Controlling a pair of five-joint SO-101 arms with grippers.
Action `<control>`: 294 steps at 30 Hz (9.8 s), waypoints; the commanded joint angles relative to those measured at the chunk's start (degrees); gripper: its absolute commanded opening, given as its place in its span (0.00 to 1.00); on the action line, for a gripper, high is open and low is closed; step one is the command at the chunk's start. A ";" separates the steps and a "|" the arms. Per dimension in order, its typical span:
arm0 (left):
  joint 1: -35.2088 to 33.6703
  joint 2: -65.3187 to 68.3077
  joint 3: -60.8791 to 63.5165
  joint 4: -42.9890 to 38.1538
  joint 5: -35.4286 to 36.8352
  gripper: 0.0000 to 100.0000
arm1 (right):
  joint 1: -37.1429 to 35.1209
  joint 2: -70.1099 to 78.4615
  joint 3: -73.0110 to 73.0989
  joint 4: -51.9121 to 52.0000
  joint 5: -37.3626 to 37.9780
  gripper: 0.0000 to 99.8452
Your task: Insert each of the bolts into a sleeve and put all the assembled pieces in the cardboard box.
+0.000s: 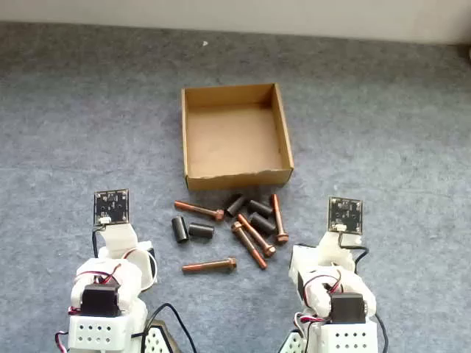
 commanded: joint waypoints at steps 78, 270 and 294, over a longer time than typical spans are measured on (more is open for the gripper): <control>5.93 -0.22 0.04 0.26 -1.05 0.01 | 0.48 0.04 8.66 0.48 -0.26 0.01; -3.91 0.31 -25.01 1.76 -43.96 0.06 | -1.19 47.69 -29.85 -22.81 10.29 0.00; 29.85 46.29 -38.11 1.58 -46.15 0.07 | 3.03 47.78 -25.89 -30.99 7.82 0.00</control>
